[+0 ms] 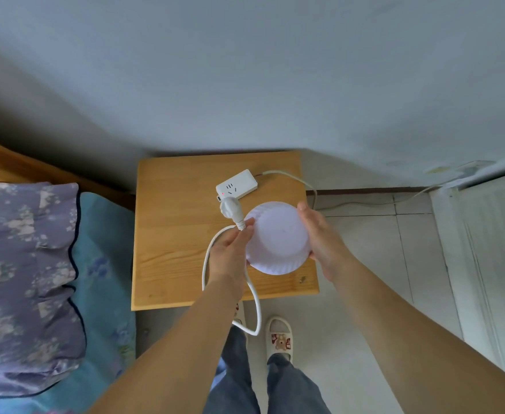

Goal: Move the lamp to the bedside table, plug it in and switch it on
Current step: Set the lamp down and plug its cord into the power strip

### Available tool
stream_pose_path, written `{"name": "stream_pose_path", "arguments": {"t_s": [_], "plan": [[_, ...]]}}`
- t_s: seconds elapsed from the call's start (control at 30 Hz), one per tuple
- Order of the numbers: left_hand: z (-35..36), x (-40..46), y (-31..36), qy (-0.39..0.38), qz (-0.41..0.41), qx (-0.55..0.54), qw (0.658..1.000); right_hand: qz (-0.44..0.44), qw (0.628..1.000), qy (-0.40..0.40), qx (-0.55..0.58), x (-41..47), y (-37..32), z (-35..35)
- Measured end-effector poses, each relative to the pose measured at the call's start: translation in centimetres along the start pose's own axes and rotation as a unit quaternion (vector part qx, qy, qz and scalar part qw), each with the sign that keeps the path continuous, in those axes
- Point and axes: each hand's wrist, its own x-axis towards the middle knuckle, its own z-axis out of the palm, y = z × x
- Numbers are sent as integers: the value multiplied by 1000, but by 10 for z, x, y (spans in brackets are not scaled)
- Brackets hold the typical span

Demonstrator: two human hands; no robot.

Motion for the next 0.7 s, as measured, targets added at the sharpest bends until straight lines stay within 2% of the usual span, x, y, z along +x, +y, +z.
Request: {"name": "stream_pose_path", "arguments": {"t_s": [0.2,0.3,0.5,0.57,0.63,0.7], "plan": [[-6,8,6,-14,-1,14,1000,17,999,26,-13,4,-7,5],[-12,13,11,-11,-11,40,999,7,996,73,-44,5,-17,8],[-28,22,24,13,-7,79,997,-145,958,173,-175,8,-48,23],[-35,26,31,19,-5,86,996,-187,942,168,-222,8,-61,37],[-41,30,36,18,12,124,992,-213,931,129,-268,9,-73,54],[-45,34,40,9,38,164,986,-205,922,74,-319,9,-82,71]]}}
